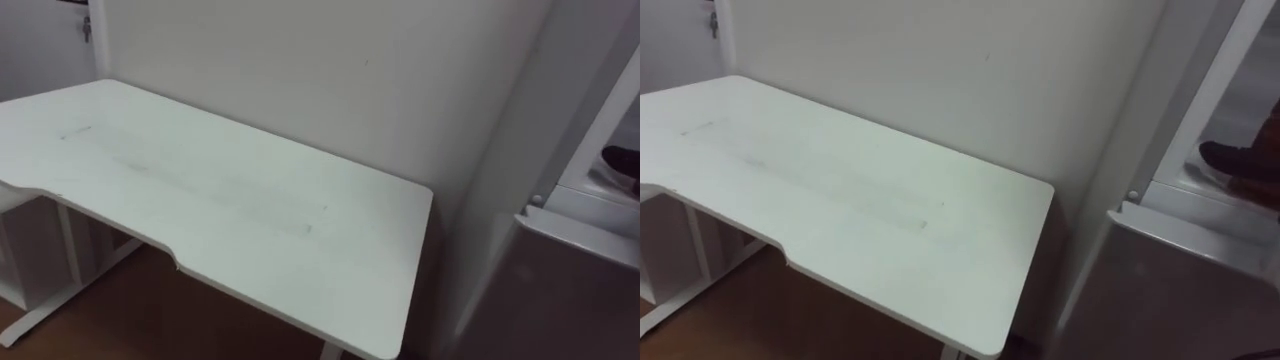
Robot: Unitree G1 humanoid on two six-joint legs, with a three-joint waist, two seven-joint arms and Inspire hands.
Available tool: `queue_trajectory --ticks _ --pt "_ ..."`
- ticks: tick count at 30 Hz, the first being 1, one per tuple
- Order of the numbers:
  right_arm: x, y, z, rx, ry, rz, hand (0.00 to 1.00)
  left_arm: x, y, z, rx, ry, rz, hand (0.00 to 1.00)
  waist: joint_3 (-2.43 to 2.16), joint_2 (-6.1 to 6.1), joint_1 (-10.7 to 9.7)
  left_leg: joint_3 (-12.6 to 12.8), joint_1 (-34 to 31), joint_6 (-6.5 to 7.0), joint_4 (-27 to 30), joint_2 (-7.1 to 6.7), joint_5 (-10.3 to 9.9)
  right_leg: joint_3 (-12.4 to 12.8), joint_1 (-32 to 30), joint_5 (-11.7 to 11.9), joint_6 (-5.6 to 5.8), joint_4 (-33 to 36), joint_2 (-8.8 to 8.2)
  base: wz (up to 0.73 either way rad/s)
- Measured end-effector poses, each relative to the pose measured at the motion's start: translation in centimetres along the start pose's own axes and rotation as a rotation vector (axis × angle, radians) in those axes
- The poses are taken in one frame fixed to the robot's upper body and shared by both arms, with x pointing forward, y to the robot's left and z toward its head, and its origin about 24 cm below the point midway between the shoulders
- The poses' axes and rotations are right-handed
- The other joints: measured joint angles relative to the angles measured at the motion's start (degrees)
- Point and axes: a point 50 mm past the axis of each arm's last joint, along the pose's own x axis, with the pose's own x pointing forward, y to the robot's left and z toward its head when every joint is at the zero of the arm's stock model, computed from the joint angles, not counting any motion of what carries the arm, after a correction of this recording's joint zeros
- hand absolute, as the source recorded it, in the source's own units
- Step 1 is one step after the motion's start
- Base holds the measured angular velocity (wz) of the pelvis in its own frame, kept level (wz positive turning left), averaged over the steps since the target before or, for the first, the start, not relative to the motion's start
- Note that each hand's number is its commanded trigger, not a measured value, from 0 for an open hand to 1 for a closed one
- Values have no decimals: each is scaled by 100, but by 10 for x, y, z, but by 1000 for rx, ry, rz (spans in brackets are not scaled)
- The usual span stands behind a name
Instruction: Put the bottle in the upper fridge
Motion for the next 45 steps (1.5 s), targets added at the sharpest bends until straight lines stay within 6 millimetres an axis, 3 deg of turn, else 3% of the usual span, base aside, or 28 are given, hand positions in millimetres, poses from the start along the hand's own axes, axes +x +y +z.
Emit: queue_trajectory --ticks 10,17,27,31,38,45 --pt "0 3 -1 14 21 45 0 0 2 -7 29 12 -1 0 -1 0 21 114 193 0 -74 17 -7 152 81 12 15 -72 6 -5" --pt "-6 7 -2 35 29 103 0 -1 1 -16 7 37 -31 0 -24 19 -131 161 385 11 -159 -22 -20 155 268 21 2 -86 -24 0" --pt "-17 6 2 131 14 216 0 -3 -7 -27 -1 66 -85 0 -92 255 -330 240 839 29 -365 -127 -112 162 667 -50 101 -173 -85 0" --pt "-21 9 9 158 -1 247 0 -4 -11 -31 -5 79 -94 0 -97 340 -431 288 921 50 -420 -152 -124 161 718 -63 124 -168 -121 -4" --pt "-32 10 14 173 -38 296 0 -6 -15 -41 -15 112 -106 0 -80 443 -618 323 1201 70 -685 -220 -99 185 853 -88 189 -77 -204 -1" --pt "-46 7 14 99 -89 302 0 -7 -12 -51 -8 133 -103 0 -56 389 -719 456 1297 80 -763 -220 -105 327 820 -90 194 -75 -226 -10"
